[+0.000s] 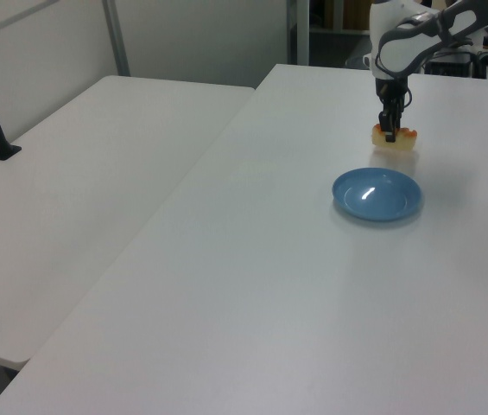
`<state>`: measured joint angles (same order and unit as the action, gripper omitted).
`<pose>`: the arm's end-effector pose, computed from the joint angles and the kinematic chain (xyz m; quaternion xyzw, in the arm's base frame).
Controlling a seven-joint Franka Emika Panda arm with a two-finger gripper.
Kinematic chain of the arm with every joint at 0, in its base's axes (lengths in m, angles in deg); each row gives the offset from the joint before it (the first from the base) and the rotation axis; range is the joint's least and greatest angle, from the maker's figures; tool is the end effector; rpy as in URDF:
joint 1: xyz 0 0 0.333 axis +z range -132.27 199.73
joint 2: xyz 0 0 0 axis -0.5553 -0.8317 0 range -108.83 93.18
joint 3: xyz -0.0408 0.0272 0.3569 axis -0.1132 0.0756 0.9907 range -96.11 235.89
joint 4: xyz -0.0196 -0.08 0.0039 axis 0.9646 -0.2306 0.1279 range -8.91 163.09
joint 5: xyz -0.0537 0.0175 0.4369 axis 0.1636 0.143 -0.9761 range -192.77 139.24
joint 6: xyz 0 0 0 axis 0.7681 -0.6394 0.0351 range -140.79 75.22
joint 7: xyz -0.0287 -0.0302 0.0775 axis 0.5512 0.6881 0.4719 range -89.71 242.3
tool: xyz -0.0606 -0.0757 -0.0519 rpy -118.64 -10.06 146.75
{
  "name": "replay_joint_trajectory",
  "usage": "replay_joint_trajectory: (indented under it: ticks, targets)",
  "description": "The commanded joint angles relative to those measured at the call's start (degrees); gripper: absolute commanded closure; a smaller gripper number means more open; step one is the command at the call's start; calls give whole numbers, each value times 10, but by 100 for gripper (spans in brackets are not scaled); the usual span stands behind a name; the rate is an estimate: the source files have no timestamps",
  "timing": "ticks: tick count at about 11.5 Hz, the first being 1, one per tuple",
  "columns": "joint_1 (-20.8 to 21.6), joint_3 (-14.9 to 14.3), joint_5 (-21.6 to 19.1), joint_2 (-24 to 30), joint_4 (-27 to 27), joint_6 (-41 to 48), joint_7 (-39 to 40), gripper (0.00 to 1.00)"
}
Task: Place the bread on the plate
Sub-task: 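Carry the held bread roll over the blue plate and lower it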
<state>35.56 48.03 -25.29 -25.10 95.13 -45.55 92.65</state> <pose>0.6271 -0.2151 0.3653 0.9969 -0.0194 -0.0568 0.0514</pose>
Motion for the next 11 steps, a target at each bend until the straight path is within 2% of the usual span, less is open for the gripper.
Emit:
replay_joint_trajectory:
  ticks: [1,2,4,5,7,9,10,11]
  targets:
    - [75,1,-1,38,-24,76,-52,52]
    - [89,17,-2,44,-30,84,-75,52]
    - [96,68,-2,49,-30,92,-123,52]
    - [110,82,-2,46,-27,91,-137,51]
    - [133,84,-2,44,-18,92,-142,51]
    - [136,91,4,42,-1,89,-142,50]
    - [135,92,7,37,6,88,-142,44]
    - [136,92,12,35,10,90,-142,20]
